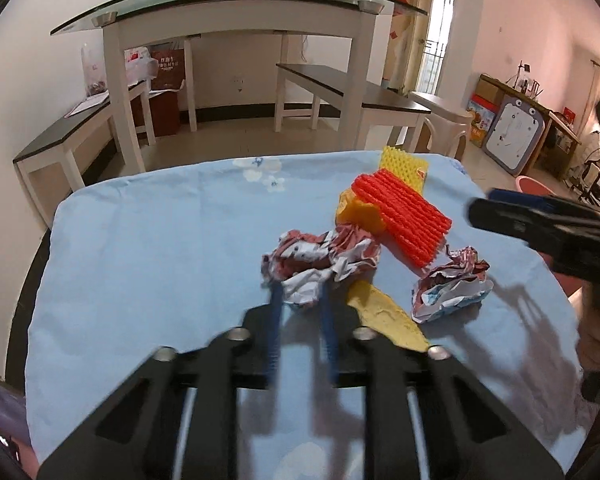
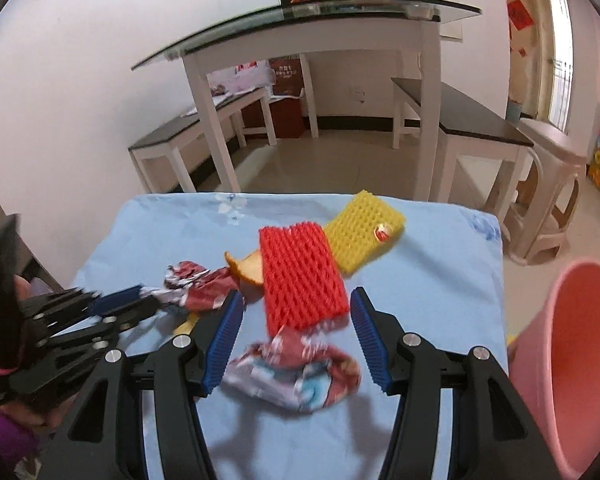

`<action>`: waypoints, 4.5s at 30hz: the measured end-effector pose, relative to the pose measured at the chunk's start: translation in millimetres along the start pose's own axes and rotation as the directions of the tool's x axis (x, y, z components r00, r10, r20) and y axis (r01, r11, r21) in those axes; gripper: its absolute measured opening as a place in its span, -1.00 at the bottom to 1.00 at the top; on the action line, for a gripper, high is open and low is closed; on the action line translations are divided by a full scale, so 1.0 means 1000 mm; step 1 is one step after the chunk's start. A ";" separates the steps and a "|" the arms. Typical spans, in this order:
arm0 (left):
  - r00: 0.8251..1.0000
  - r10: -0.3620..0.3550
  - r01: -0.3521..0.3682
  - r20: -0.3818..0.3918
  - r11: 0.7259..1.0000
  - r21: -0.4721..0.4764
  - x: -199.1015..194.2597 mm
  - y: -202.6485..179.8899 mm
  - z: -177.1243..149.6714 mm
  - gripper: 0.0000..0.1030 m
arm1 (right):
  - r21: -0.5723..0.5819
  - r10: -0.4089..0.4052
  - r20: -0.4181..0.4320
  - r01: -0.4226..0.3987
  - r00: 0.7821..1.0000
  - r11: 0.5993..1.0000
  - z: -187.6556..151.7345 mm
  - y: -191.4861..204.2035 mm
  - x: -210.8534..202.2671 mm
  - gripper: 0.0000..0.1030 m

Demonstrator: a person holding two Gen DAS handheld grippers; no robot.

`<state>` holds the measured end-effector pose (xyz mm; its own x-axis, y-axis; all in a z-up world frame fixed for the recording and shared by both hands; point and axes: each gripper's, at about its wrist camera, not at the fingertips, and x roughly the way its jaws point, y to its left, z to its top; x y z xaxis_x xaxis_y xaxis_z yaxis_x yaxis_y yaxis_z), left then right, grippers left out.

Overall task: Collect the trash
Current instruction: 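Grasp a crumpled red-white wrapper with the left tool while the right tool grasps the red foam net, then carry the wrapper and red foam net over the pink bucket, then open both tools to drop the wrapper and red net into the bucket, then move both open tools back over the remaining trash on the table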

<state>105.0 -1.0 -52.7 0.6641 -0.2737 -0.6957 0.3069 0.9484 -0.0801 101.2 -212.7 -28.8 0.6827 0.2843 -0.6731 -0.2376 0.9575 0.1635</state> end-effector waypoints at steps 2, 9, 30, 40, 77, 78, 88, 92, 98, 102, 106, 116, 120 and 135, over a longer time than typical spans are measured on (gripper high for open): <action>1.000 -0.015 0.015 0.004 1.000 -0.028 -0.003 0.004 -0.001 -0.79 | 0.009 -0.004 -0.016 0.005 1.000 1.000 0.004 -0.004 0.012 0.07; 0.999 -0.038 0.041 0.030 0.994 -0.097 -0.020 0.013 -0.003 -0.84 | 0.083 0.011 -0.113 -0.002 0.993 0.997 0.007 -0.026 0.055 0.07; 0.989 -0.040 0.059 0.139 0.989 -0.132 -0.082 -0.011 0.000 -0.84 | 0.191 0.054 0.036 -0.060 0.998 0.980 -0.006 -0.040 -0.039 -0.86; 0.978 -0.129 0.140 0.162 0.988 -0.060 -0.093 -0.072 0.014 -0.84 | 0.252 -0.091 0.127 0.057 0.988 0.966 -0.024 -0.077 -0.113 -0.86; 0.942 -0.328 0.336 -0.074 0.904 0.264 0.012 -0.298 0.037 -0.84 | 0.504 -0.442 0.057 0.356 0.895 0.787 -0.112 -0.244 -0.181 -0.84; 0.941 -0.329 0.338 -0.080 0.904 0.260 0.014 -0.299 0.037 -0.84 | 0.507 -0.443 0.053 0.358 0.895 0.784 -0.113 -0.245 -0.180 -0.84; 0.929 -0.354 0.371 -0.111 0.896 0.245 0.029 -0.307 0.036 -0.83 | 0.512 -0.452 0.034 0.373 0.891 0.774 -0.113 -0.250 -0.171 -0.83; 0.925 -0.356 0.377 -0.131 0.898 0.226 0.035 -0.306 0.038 -0.64 | 0.517 -0.451 0.030 0.372 0.892 0.771 -0.113 -0.252 -0.169 -0.70; 0.912 -0.393 0.410 -0.118 0.892 0.191 0.032 -0.302 0.041 -0.21 | 0.517 -0.461 0.051 0.371 0.886 0.771 -0.113 -0.251 -0.171 -0.24; 0.912 -0.395 0.410 -0.111 0.893 0.186 0.030 -0.300 0.041 -0.19 | 0.506 -0.449 0.063 0.359 0.891 0.784 -0.110 -0.246 -0.173 -0.20; 0.918 -0.383 0.396 -0.102 0.901 0.177 0.024 -0.292 0.040 -0.19 | 0.485 -0.433 0.082 0.343 0.898 0.804 -0.106 -0.235 -0.175 -0.14; 0.964 -0.262 0.264 -0.032 0.952 0.154 -0.009 -0.243 0.031 -0.19 | 0.413 -0.372 0.131 0.291 0.919 0.863 -0.092 -0.191 -0.175 -0.11; 0.979 -0.203 0.202 -0.005 0.968 0.146 -0.024 -0.220 0.025 -0.19 | 0.389 -0.337 0.140 0.261 0.931 0.883 -0.087 -0.174 -0.174 -0.11; 1.000 0.026 -0.026 -0.003 0.995 -0.092 -0.054 -0.081 -0.005 -0.20 | 0.273 -0.145 0.096 0.114 0.985 0.955 -0.072 -0.102 -0.123 -0.09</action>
<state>40.7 -61.9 -11.9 0.6696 -0.2488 -0.6998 0.2256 0.9658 -0.1274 -8.0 -348.7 -14.8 0.7729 0.1454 -0.6177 0.0399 0.9603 0.2760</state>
